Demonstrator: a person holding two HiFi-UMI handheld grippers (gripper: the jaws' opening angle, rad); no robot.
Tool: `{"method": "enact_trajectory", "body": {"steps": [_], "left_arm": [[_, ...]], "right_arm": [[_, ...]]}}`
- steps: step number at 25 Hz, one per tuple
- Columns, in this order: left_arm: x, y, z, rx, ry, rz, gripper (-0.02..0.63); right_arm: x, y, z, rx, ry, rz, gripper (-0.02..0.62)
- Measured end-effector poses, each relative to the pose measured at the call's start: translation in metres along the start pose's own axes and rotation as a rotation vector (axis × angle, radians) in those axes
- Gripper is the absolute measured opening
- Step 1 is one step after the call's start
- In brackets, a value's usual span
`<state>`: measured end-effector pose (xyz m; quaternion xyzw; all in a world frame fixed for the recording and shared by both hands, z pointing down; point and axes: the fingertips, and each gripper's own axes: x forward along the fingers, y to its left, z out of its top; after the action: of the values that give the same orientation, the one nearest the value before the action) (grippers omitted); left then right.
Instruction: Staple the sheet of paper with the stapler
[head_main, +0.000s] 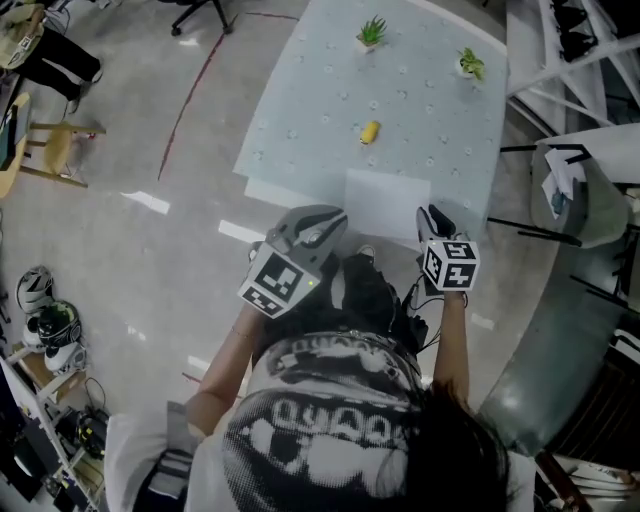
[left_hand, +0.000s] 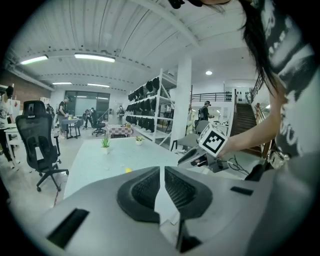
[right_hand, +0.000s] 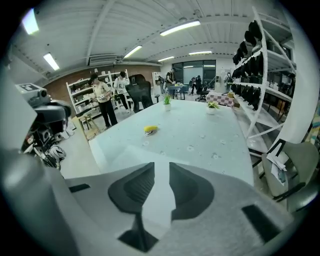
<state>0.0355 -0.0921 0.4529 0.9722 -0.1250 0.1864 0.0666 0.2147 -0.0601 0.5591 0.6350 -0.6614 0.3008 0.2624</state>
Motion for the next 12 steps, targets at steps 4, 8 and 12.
{"method": "enact_trajectory", "body": {"steps": [4, 8, 12], "left_arm": [[0.006, 0.001, 0.005, -0.006, -0.001, 0.021, 0.026], [0.011, 0.005, 0.007, -0.019, 0.007, 0.081, 0.026], [0.015, 0.013, 0.014, -0.05, 0.011, 0.157, 0.026]], "right_arm": [[0.026, -0.025, -0.007, -0.068, 0.076, 0.002, 0.106], [0.052, -0.043, -0.015, -0.12, 0.151, 0.028, 0.118], [0.074, -0.05, -0.022, -0.165, 0.213, 0.088, 0.132]]}}
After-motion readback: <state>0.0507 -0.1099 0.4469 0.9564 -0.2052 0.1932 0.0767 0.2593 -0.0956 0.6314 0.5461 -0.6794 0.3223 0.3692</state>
